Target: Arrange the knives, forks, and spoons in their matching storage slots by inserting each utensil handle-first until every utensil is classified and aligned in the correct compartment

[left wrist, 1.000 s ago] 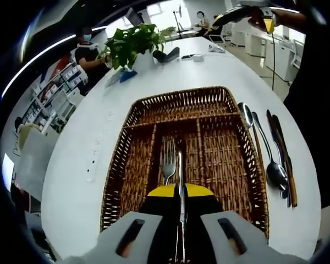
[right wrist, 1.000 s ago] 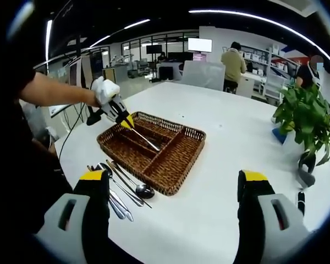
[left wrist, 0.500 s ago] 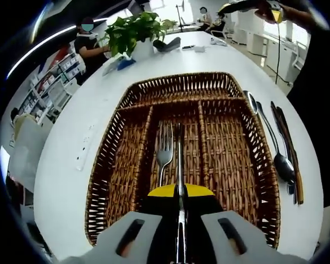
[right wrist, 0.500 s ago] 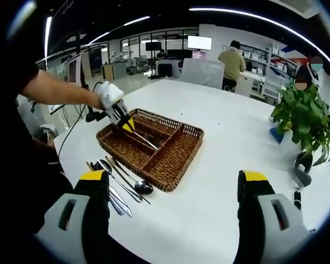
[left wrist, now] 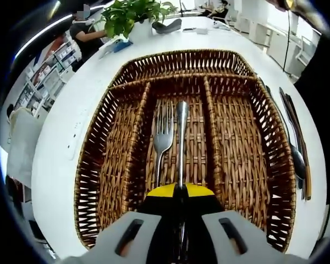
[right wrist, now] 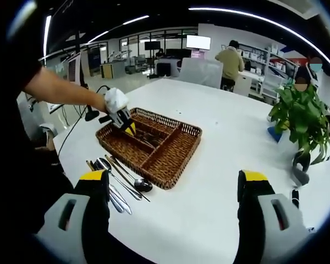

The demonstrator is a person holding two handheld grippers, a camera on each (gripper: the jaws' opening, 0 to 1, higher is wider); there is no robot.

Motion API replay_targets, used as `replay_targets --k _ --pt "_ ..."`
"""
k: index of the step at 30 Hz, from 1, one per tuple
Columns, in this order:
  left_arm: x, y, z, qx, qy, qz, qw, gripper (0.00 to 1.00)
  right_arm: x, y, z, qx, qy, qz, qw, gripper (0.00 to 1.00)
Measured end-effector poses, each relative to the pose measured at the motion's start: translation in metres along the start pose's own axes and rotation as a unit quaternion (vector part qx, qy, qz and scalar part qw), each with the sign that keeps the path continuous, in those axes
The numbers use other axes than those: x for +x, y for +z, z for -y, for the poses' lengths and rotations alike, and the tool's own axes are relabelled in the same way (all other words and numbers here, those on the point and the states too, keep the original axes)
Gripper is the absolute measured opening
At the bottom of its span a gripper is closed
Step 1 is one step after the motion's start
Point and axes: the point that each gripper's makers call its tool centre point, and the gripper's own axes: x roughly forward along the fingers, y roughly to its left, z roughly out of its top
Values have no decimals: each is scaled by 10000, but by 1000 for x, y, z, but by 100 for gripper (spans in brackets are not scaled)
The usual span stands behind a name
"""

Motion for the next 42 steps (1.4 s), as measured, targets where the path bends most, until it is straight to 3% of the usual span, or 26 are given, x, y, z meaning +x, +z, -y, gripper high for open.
replay_targets --k 6,9,10,12,19,22,27,29,33,35,37,42 --pt "-2 0 -2 -78 -12 -50 10000 4 0 2 0 35 10 60 10000 100" --pt "-4 3 -8 125 209 -70 9997 12 1 3 -1 51 36 83 9999 100" --pt "-5 7 -11 191 288 47 9994 14 1 4 -1 55 42 98 9999 100" --pt "-14 22 -10 -128 272 440 9986 16 1 6 -2 67 58 127 9999 100" --pt "-41 50 -22 -491 570 1032 9918 46 3 11 -5 84 98 220 9997 100" --pt "-53 59 -29 -796 709 1379 9847 68 5 14 -7 66 138 256 9996 100" --pt "-69 59 -38 -1152 1016 1523 9763 100 7 20 -9 43 170 335 9993 100" --pt "-79 59 -44 -1171 1318 1586 9715 100 8 21 -9 25 181 349 9992 100" --pt "-97 53 -38 -1773 1289 1811 9587 100 10 27 -7 8 188 422 9989 100" --pt "-105 50 -36 -1811 1348 1860 9562 100 12 28 -6 15 182 439 9989 100" --pt "-119 44 -36 -2005 1557 1944 9475 100 16 28 -4 21 175 398 9991 100" --pt "-143 35 -27 -2245 1729 2076 9362 100 20 29 0 2 145 404 9991 100"
